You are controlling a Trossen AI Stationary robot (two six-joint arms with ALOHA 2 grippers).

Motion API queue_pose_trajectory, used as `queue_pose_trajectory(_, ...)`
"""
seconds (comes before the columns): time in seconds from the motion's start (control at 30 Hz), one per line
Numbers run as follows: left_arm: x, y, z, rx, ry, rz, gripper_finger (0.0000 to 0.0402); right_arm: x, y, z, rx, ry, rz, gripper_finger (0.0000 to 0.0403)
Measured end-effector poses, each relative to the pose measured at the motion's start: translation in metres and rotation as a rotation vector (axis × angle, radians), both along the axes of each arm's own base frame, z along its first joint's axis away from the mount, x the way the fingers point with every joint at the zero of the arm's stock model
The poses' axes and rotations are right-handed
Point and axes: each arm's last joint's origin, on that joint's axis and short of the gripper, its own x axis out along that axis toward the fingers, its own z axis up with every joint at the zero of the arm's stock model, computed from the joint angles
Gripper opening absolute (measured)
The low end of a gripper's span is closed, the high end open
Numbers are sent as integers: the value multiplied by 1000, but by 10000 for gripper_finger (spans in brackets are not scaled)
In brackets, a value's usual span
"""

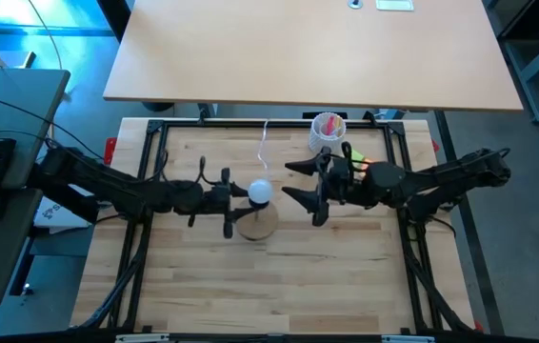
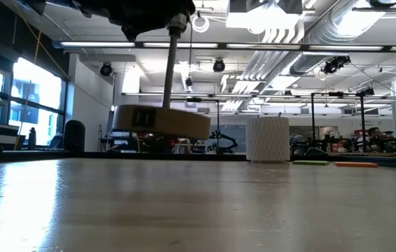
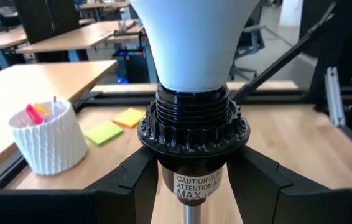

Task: Screw lightbulb
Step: Insert the light bulb into the lamp

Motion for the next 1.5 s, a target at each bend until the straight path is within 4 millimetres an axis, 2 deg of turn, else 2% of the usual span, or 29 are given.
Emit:
queue_pose_trajectory(0.1,3,0,-12,11,31,27,159,-1,0,-1,-40,32,-6,289)
queue_pose_trajectory(0.3,10,0,-32,39,77,81,159,-11,18,-14,-114,179,-76,289)
queue_pose_trajectory(0.47,16,-1,-36,38,61,84,159,-20,37,-58,-15,257,-78,289)
queue_pose_trajectory(0.6,16,-2,-37,38,63,80,159,-30,44,-85,-57,270,-232,289)
queue_pose_trajectory(0.7,16,-2,-37,37,63,53,159,-28,35,-89,-104,278,-243,289)
queue_pose_trajectory(0.83,17,0,-37,26,66,-2,159,-15,14,-83,-167,261,-32,289)
queue_pose_trajectory(0.97,17,-1,-37,33,63,-23,159,-8,-15,-84,-162,265,4,289)
queue_pose_trajectory(1.13,18,0,-37,53,65,-42,159,0,-38,-86,-161,233,210,289)
queue_pose_trajectory(1.3,23,5,-40,52,44,-61,159,13,-48,-97,-151,212,278,289)
queue_pose_trajectory(1.5,32,11,-47,35,10,-68,159,24,-47,-108,-190,203,283,288)
